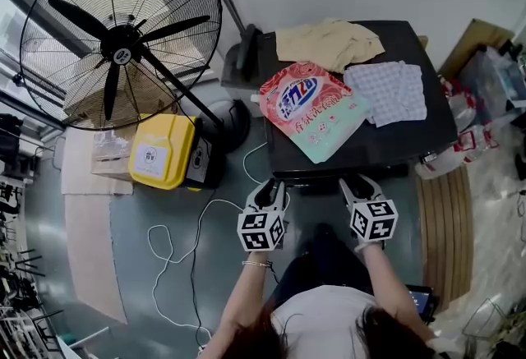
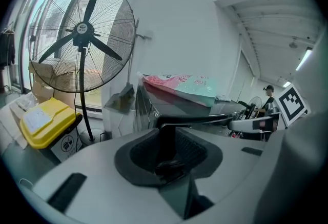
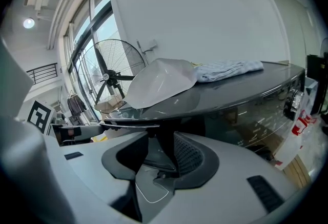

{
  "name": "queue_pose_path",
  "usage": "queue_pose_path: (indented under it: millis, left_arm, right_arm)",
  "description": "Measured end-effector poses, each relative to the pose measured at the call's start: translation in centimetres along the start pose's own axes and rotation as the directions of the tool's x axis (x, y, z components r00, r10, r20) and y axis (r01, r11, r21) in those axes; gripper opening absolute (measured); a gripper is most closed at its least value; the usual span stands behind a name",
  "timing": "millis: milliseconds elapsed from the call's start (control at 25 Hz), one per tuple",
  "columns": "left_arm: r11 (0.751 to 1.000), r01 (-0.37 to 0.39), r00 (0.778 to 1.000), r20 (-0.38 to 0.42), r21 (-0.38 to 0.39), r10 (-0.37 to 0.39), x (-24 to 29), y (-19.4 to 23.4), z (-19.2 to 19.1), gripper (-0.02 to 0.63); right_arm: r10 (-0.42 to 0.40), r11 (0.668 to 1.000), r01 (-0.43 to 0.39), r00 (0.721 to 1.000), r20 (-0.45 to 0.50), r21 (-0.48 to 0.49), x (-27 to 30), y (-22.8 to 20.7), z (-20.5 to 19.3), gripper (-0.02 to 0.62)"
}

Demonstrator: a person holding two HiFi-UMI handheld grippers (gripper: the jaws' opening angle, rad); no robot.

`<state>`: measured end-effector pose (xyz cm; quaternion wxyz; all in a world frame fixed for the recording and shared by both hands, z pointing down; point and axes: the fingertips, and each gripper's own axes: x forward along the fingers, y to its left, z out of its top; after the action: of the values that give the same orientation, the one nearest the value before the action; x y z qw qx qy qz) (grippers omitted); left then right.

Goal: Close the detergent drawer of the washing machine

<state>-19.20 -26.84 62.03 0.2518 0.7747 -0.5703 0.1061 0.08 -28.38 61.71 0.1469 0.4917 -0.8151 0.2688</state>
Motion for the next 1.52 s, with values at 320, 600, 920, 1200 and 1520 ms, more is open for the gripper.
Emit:
queue_pose_path:
  millis: [320,600,920,1200,1520]
  left_arm:
    - [1.000,-0.009,1.000,-0.004,-0.018,0.009,0.13,0.41,0.09,0.146]
    - [1.000,-0.013,1.000,0.004,-0.014,0.013,0.22,0.40,0.10,0.136]
    - [1.000,-0.015,1.000,0.003,-0.015,0.015,0.43,0.34,0.24,0.133]
    - [0.999,-0.021,1.000,0.007,-0.027,0.021,0.43,0.41,0.29,0.133]
    - [0.999,-0.019,1.000,0.004,-0.030,0.019,0.63,0.41,0.31,0.133]
  right_arm:
    - [0.006,1.000,-0.006,1.000,0.001,0.005,0.18,-0.20,0.11,0.184]
    - [0.012,1.000,-0.012,1.000,0.001,0.006,0.39,-0.29,0.09,0.196]
    - [-0.003,1.000,0.002,1.000,0.010,0.015,0.47,-0.51,0.23,0.198]
    - [-0.018,1.000,0.017,1.000,0.008,0.021,0.52,-0.45,0.24,0.196]
    - [-0.040,0.999,0.040,0.999,0.004,0.030,0.59,-0.59,0.20,0.196]
